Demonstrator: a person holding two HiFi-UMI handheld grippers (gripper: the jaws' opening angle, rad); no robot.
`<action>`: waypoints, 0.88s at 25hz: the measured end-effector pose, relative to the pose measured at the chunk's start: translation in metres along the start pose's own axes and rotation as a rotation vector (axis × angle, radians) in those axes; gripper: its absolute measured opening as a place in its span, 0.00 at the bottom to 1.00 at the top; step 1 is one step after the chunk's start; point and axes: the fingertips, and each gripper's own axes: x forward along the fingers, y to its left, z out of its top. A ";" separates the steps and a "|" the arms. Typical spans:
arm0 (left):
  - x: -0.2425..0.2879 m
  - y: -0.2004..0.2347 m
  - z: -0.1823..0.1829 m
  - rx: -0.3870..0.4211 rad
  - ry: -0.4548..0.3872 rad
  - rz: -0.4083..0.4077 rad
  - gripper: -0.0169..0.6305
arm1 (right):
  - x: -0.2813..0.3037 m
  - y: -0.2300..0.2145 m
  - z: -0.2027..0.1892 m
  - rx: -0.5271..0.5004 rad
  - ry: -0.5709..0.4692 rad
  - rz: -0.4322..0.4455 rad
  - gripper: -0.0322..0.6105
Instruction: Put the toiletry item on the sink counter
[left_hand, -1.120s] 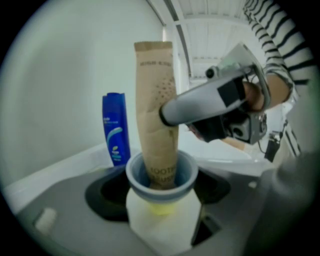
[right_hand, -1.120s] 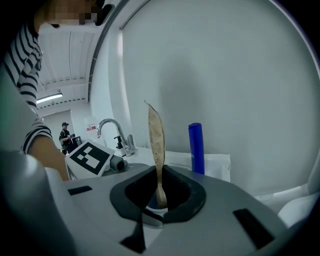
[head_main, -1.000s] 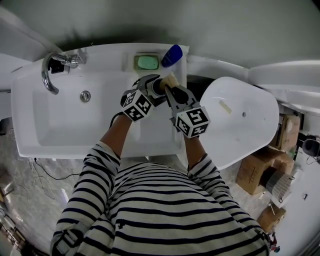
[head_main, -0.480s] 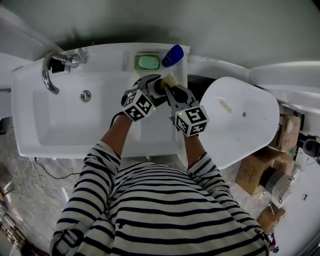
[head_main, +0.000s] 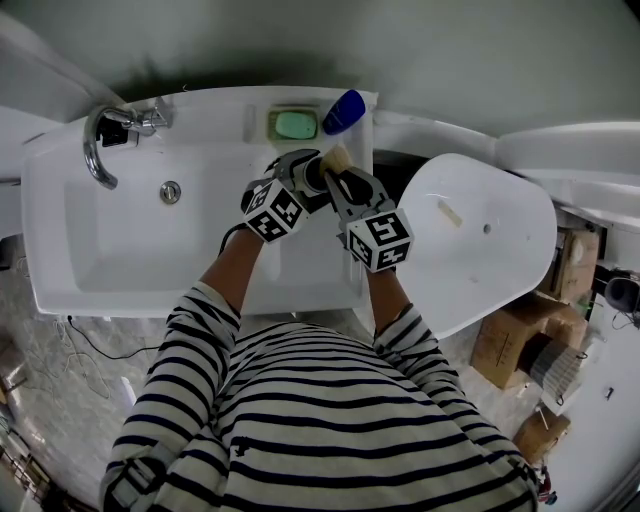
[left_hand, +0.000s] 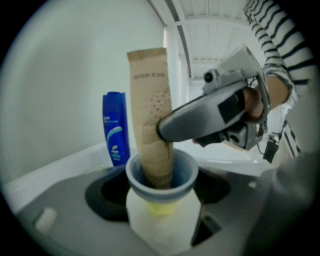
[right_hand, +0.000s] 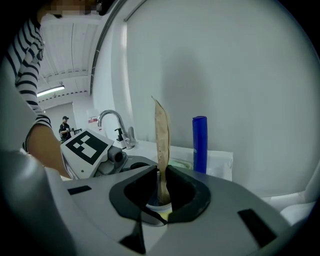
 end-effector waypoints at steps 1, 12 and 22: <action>0.000 0.000 0.000 0.000 0.000 0.000 0.60 | 0.000 0.001 0.000 0.000 0.004 0.003 0.10; 0.000 0.000 0.000 -0.002 0.005 0.001 0.60 | -0.013 -0.010 0.002 -0.025 0.087 -0.064 0.25; 0.001 0.000 -0.001 -0.006 0.005 -0.002 0.60 | -0.036 -0.020 0.009 0.005 0.072 -0.122 0.28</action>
